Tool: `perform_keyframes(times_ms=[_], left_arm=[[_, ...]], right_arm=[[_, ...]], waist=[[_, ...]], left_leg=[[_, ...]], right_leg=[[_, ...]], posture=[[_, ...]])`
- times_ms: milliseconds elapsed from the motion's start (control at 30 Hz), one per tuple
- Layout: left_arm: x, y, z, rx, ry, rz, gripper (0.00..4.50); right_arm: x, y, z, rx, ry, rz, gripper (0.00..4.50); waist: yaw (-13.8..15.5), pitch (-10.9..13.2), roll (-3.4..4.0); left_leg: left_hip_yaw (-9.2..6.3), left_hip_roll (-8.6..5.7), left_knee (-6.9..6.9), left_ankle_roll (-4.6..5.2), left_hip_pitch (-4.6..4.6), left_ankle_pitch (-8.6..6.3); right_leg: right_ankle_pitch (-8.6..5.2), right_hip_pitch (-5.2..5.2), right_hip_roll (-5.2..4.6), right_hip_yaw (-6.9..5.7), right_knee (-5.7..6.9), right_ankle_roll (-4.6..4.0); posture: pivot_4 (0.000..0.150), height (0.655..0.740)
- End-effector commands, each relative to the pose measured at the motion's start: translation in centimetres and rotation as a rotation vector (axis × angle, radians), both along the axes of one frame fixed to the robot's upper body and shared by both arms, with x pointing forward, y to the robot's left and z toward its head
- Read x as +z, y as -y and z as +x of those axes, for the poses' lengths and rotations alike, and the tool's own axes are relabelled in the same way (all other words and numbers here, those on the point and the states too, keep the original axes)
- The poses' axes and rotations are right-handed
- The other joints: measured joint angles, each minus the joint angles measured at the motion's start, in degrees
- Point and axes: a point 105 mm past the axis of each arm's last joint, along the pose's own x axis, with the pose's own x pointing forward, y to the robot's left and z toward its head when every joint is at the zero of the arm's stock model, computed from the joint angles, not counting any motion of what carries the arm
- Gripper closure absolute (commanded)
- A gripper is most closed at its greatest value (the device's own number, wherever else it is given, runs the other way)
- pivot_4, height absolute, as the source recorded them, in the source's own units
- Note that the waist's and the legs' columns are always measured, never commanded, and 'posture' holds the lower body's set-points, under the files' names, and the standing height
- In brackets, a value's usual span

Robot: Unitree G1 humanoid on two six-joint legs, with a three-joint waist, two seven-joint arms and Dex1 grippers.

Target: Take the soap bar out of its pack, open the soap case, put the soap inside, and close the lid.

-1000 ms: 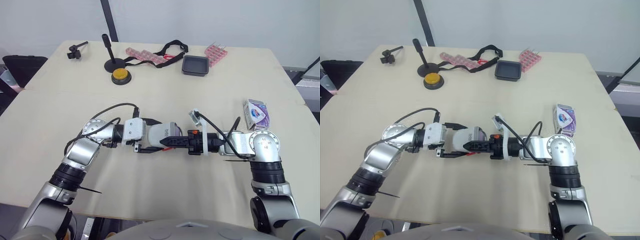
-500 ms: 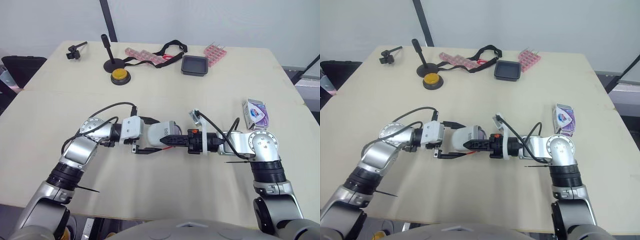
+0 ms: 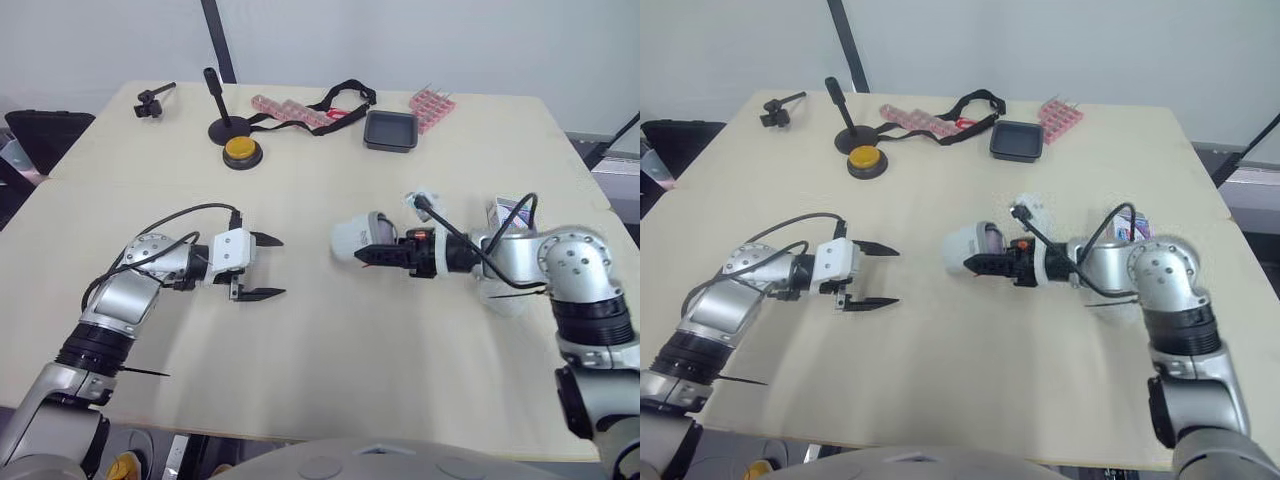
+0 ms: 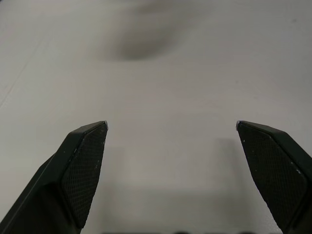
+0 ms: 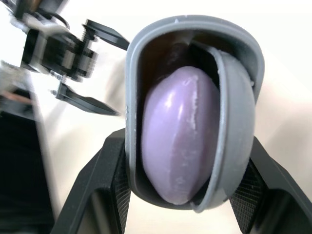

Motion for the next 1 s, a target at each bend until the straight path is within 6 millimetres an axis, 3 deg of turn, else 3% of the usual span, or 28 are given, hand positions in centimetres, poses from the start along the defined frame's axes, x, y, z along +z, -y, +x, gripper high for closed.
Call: perform_keyframes(times_ms=[33, 133, 233, 367, 667, 1000], left_arm=[[3.7, 1.6, 0.5, 0.006, 0.016, -0.160, 0.00], [4.4, 2.5, 0.7, 0.035, -0.022, -0.175, 0.00], [5.4, 3.7, -0.2, -0.026, -0.068, -0.239, 0.00], [4.8, 5.5, -0.9, -0.073, -0.118, -0.241, 0.00], [4.1, 10.4, -0.1, -0.161, -0.052, -0.159, 0.00], [4.2, 11.8, -0.4, -0.208, -0.055, -0.168, 0.00]], right_arm=[[2.2, -0.2, -0.3, 0.099, 0.201, -0.164, 2.30], [1.9, 0.0, -0.4, 0.203, 0.309, -0.366, 2.30], [1.9, -0.1, -1.5, 0.348, 0.365, -0.454, 2.30], [0.8, -0.2, -1.1, 0.486, 0.499, -0.657, 2.30], [0.9, -1.0, 0.1, 0.636, 0.586, -0.764, 2.30], [1.0, -1.1, 0.2, 0.671, 0.598, -0.779, 2.30]], waist=[[0.31, 0.00, -0.01], [0.36, 0.01, -0.03], [0.23, 0.03, 0.00], [-0.13, 0.05, 0.03], [-0.32, 0.06, 0.01], [-0.40, 0.06, 0.02]], left_leg=[[-0.02, 0.00, 0.00, 0.00, 0.01, 0.00], [-0.05, 0.01, 0.00, -0.01, -0.03, -0.01], [-0.05, 0.01, -0.04, -0.02, -0.14, -0.01], [-0.05, 0.02, -0.02, -0.02, -0.19, -0.01], [-0.05, 0.01, 0.13, 0.04, -0.18, 0.02], [-0.05, 0.02, 0.25, 0.07, -0.20, 0.03]], right_leg=[[0.00, 0.02, 0.01, -0.02, 0.01, 0.00], [0.00, 0.07, 0.03, -0.02, -0.01, 0.00], [0.00, 0.09, 0.03, 0.00, -0.07, 0.00], [0.00, 0.09, 0.04, 0.03, -0.01, -0.01], [0.00, 0.10, 0.02, 0.08, 0.24, -0.02], [0.00, 0.10, 0.05, 0.13, 0.50, -0.02]], posture=[[0.150, 0.7395], [0.150, 0.7395], [0.150, 0.7395], [0.150, 0.7395], [0.150, 0.7395], [0.150, 0.7395]])
